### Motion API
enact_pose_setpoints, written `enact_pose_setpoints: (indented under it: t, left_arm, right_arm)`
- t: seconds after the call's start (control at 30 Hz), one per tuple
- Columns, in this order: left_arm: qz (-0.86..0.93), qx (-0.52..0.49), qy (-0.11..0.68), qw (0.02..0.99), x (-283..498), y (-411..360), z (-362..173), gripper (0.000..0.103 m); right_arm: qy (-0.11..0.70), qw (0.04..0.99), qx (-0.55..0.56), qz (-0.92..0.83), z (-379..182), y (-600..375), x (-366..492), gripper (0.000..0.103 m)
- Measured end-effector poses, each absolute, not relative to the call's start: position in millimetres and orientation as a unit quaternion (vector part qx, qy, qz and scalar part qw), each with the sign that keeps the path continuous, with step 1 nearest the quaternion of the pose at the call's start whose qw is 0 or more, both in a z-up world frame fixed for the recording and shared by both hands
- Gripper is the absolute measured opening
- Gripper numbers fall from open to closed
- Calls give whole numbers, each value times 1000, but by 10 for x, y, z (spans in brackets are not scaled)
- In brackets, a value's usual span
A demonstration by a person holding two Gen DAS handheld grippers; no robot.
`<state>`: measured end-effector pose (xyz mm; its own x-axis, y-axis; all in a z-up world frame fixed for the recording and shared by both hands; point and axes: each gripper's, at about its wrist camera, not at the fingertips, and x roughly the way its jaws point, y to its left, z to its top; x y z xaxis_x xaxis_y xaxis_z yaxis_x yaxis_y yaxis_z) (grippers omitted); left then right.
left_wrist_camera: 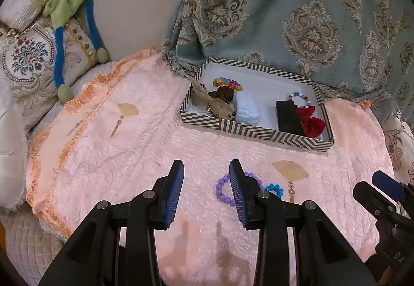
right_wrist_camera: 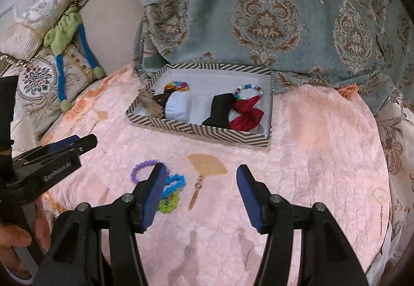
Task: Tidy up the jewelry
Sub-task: 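Move both grippers over the remaining bracelets on the bed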
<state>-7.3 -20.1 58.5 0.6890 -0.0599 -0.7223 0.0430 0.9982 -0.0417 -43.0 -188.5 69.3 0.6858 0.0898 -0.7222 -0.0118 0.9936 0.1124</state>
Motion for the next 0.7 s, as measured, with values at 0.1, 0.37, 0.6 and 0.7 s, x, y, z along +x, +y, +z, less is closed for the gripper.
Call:
enact_pose_setpoints:
  t: [0.1, 0.37, 0.6, 0.7]
  left_arm:
    - [-30, -9, 386, 922, -177, -211, 639, 19]
    - [-38, -3, 372, 927, -350, -241, 762, 19]
    - [-40, -4, 370, 928, -418, -254, 795, 19]
    - [-39, -2, 370, 928, -432, -262, 801, 19]
  right_arm:
    - [389, 920, 50, 27, 756, -1862, -529, 59]
    - [375, 925, 50, 27, 901, -1849, -689, 64]
    - [368, 928, 46, 29, 982, -1839, -768, 64]
    - [366, 929, 45, 29, 1003, -1836, -795, 64]
